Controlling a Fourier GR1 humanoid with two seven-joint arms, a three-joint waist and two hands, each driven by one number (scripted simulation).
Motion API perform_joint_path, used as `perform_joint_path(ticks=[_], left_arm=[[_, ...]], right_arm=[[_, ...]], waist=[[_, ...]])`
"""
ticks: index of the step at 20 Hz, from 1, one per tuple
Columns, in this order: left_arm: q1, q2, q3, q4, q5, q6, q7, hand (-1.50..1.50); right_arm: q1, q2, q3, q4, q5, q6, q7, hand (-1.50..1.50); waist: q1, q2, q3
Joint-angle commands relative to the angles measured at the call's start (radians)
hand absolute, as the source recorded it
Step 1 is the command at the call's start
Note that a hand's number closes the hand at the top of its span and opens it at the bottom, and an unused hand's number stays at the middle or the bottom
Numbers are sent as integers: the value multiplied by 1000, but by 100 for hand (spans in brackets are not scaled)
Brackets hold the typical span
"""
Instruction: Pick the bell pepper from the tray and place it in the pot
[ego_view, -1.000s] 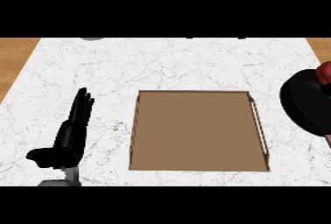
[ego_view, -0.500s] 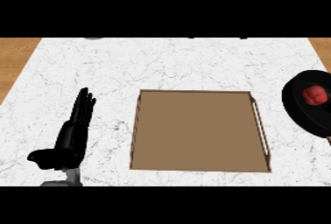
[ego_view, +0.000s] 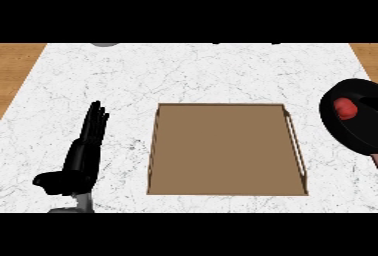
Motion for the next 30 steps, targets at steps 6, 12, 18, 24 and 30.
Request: perform_joint_path(ticks=[6, 12, 18, 24, 30], left_arm=[[0, 18, 30, -1, 22, -21, 0, 0], [-68, 21, 55, 48, 35, -35, 6, 0], [-13, -7, 21, 36, 8, -30, -44, 0], [-13, 5, 47, 55, 16, -41, -46, 0], [20, -28, 22, 59, -5, -16, -60, 0]], right_arm=[[23, -81, -229, 62, -292, 21, -187, -150], [105, -192, -296, 167, -393, 77, -343, -150], [103, -277, -307, 297, -456, 91, -458, -150], [202, -349, -304, 330, -509, 161, -508, -150], [271, -389, -381, 354, -611, 199, -536, -150]], waist=[[3, 2, -2], [0, 3, -1], [14, 7, 0], [5, 3, -1], [-2, 0, -2]])
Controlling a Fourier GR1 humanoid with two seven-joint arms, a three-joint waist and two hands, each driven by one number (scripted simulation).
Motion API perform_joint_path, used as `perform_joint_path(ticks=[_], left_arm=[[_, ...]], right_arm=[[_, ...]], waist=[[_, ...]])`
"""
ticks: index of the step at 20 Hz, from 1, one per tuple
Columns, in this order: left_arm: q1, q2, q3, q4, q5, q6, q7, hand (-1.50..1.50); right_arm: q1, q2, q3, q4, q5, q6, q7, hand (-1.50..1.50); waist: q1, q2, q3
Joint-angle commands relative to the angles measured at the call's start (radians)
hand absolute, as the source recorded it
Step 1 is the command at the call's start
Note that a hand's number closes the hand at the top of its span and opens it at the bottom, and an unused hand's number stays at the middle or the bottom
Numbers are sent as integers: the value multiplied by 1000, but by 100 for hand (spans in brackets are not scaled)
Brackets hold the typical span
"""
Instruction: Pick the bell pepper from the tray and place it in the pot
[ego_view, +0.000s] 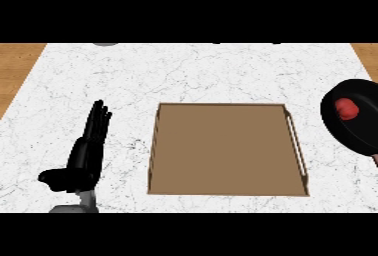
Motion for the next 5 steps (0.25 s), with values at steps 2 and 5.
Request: perform_joint_path(ticks=[2, 5], left_arm=[[-19, 9, 11, 13, 2, -7, 15, 0], [-16, -4, 2, -4, 2, -1, 29, 0]], right_arm=[[21, -66, -33, 39, -57, -18, 8, -150], [66, -57, -55, 52, -91, -13, -40, -150]], waist=[[3, 1, 1], [1, 1, 1]])
